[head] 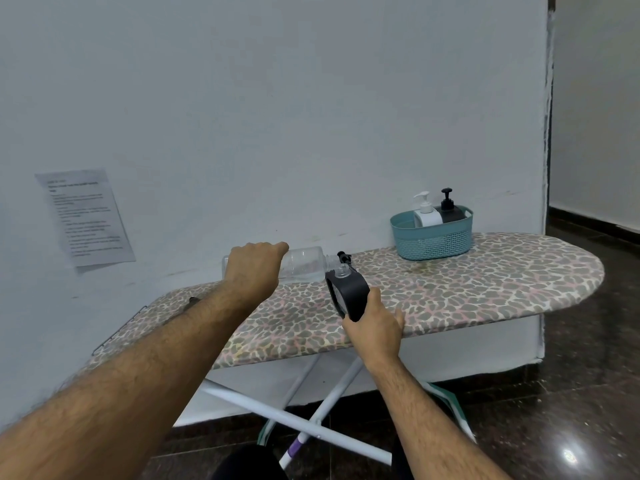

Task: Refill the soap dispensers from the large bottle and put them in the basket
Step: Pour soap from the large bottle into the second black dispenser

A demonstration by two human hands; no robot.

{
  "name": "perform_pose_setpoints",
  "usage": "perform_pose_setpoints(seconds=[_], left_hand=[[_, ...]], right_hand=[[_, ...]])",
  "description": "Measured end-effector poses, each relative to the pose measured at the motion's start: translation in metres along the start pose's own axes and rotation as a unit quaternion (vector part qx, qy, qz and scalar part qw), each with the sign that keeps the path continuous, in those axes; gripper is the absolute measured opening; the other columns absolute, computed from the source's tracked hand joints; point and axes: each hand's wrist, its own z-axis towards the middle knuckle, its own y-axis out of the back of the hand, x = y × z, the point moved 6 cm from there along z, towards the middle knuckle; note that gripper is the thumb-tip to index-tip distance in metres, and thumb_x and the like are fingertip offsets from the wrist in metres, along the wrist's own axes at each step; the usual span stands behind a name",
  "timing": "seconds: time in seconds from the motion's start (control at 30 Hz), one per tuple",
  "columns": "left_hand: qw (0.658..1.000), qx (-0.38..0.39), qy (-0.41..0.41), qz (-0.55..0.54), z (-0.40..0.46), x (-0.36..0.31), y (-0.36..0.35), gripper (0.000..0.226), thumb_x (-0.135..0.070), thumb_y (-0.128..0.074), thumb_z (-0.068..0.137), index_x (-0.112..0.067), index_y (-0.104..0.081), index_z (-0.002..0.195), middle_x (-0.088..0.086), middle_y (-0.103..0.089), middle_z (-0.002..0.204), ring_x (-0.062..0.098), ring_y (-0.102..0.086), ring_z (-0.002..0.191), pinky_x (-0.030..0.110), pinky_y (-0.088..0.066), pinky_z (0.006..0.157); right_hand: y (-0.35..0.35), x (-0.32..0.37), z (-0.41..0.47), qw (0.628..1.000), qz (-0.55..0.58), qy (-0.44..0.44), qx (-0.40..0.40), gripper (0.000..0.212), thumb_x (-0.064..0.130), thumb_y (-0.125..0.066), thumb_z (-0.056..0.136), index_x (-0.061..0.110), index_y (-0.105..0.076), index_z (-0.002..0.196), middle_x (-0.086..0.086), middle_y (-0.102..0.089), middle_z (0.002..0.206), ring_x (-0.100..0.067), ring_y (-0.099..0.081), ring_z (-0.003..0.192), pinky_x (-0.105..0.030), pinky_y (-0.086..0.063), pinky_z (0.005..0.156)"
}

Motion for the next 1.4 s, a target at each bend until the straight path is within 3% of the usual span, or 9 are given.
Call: perform_pose_setpoints(seconds=[1.4], left_hand=[[0.999, 0.009, -0.005, 0.037, 0.0033, -0.0041, 0.0090, 0.043, -0.007, -0.063, 0.089, -0.027, -0.055, 0.125, -0.005, -0.064, 0.083, 0.016, -0.057, 0.069, 0.030, -0.039, 0.060]], right_hand=[[-0.0026, -0.0020, 0.0011, 1.000, -0.002, 0.004, -0.005, 0.054, 0.037, -0.066, 0.084, 0.017, -0.041, 0.127, 0.010, -0.064, 0.077, -0.015, -0.065, 0.076, -0.048, -0.015, 0.120]])
